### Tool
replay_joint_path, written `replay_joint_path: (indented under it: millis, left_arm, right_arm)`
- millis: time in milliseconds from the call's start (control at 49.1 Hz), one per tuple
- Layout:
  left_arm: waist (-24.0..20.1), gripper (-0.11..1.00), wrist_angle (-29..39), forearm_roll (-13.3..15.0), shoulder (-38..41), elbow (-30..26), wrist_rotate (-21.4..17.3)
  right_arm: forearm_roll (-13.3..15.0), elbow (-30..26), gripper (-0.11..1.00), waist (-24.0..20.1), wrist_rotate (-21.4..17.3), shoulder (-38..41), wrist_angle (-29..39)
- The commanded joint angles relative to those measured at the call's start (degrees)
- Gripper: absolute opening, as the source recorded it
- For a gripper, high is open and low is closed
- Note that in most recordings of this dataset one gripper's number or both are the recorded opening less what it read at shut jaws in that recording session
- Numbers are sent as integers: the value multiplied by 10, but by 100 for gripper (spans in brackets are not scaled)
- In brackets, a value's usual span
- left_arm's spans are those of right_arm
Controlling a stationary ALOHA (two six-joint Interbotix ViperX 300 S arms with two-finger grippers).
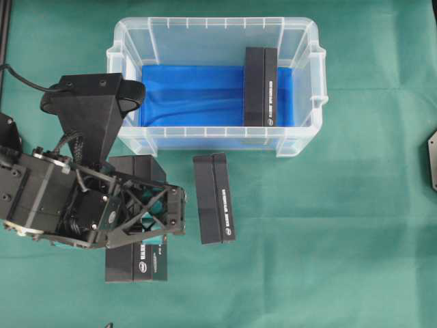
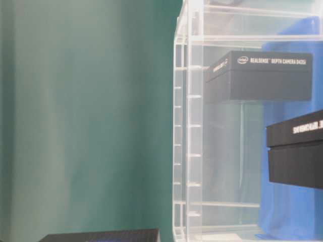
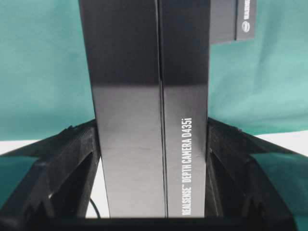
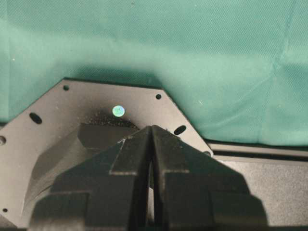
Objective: Take the box out of the case with the left arm.
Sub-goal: 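Carry the box forward-left and lower it onto the table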
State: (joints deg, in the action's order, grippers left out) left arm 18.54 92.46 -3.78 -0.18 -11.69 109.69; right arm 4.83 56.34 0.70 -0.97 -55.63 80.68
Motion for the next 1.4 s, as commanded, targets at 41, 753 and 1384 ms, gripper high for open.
replay_joint_path:
  millis: [41, 753, 1384]
  left_arm:
    - [1, 60, -4, -3, -15, -2, 0]
    - [-3, 60, -121, -10, -18, 208, 17]
    - [-3, 60, -272, -10, -4, 328, 22]
  right_arm:
    - [0, -15, -1, 1, -1, 2, 1]
    - [0, -15, -1, 1, -1, 2, 1]
    - [-1, -15, -1, 1, -1, 1, 1]
